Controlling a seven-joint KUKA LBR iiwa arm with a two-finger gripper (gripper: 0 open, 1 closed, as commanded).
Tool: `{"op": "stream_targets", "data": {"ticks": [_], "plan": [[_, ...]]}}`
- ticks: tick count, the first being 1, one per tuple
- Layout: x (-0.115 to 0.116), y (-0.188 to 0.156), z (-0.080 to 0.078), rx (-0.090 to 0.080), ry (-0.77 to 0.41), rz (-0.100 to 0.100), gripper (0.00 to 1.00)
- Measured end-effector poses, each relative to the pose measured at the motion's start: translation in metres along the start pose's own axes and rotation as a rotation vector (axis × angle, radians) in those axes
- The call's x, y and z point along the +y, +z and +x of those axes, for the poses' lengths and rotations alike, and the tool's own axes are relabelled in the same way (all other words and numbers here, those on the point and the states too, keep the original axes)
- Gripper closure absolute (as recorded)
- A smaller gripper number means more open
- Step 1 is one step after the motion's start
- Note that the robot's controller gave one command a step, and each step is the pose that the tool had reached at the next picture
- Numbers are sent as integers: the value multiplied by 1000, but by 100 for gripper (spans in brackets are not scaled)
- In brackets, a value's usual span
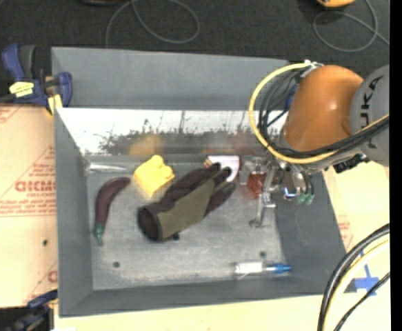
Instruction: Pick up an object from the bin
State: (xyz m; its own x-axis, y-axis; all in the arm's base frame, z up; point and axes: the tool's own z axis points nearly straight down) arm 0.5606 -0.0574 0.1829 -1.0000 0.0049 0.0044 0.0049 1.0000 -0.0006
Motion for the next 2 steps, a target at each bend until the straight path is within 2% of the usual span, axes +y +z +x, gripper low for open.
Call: {"op": "stream_targets", "data": {"ticks": [1,2], "plan": [[0,-5,-2,-8,-1,1,0],[26,44,-42,-18,-31,2,0]]}}
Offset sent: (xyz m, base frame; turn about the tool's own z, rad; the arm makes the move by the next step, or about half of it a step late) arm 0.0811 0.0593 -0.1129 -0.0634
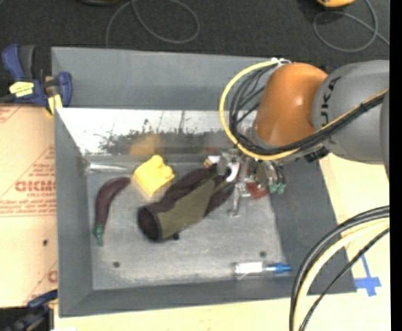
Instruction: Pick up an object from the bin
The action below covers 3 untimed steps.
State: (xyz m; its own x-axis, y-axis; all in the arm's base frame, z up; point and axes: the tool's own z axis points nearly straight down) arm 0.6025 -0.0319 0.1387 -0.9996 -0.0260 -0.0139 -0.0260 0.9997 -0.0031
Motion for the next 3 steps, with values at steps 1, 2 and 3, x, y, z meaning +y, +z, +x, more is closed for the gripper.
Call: {"op": "stream_targets", "data": {"ticks": [1,2,3], "plan": [[25,28,24,7,-90,-1,100],[25,28,24,7,-91,-1,0],[25,28,24,7,-92,-1,0]]}}
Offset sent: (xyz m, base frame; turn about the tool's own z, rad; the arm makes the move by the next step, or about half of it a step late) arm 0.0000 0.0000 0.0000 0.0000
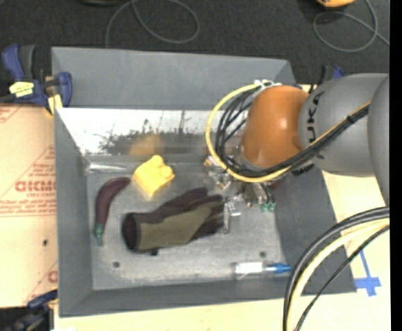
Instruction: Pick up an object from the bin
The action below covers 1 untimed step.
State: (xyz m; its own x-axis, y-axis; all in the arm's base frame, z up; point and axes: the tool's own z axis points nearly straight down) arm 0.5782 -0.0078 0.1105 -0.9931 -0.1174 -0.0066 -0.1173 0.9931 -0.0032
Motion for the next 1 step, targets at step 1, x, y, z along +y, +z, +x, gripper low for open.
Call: {"op": "stream_targets", "data": {"ticks": [1], "plan": [[48,40,16,-3,44,-1,100]]}}
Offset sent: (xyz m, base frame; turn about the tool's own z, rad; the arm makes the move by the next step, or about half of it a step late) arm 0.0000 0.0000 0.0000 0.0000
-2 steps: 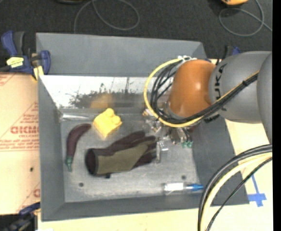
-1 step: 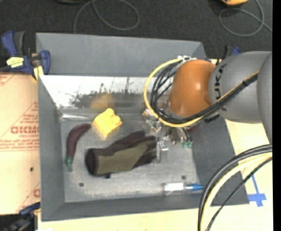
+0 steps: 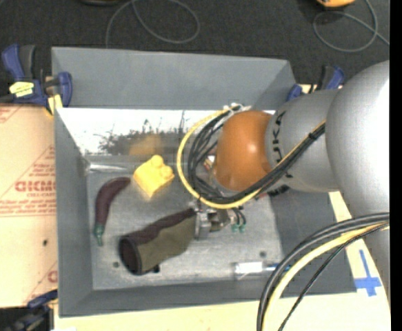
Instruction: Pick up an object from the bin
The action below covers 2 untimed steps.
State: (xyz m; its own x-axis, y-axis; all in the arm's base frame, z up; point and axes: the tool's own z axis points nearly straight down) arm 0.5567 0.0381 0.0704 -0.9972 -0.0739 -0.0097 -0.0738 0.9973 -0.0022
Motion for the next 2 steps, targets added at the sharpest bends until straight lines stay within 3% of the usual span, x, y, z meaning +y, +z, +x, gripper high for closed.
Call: {"op": "stream_targets", "data": {"ticks": [1,2], "plan": [[0,0,0,0,-1,0,100],[-4,-94,-2,-3,11,0,100]]}}
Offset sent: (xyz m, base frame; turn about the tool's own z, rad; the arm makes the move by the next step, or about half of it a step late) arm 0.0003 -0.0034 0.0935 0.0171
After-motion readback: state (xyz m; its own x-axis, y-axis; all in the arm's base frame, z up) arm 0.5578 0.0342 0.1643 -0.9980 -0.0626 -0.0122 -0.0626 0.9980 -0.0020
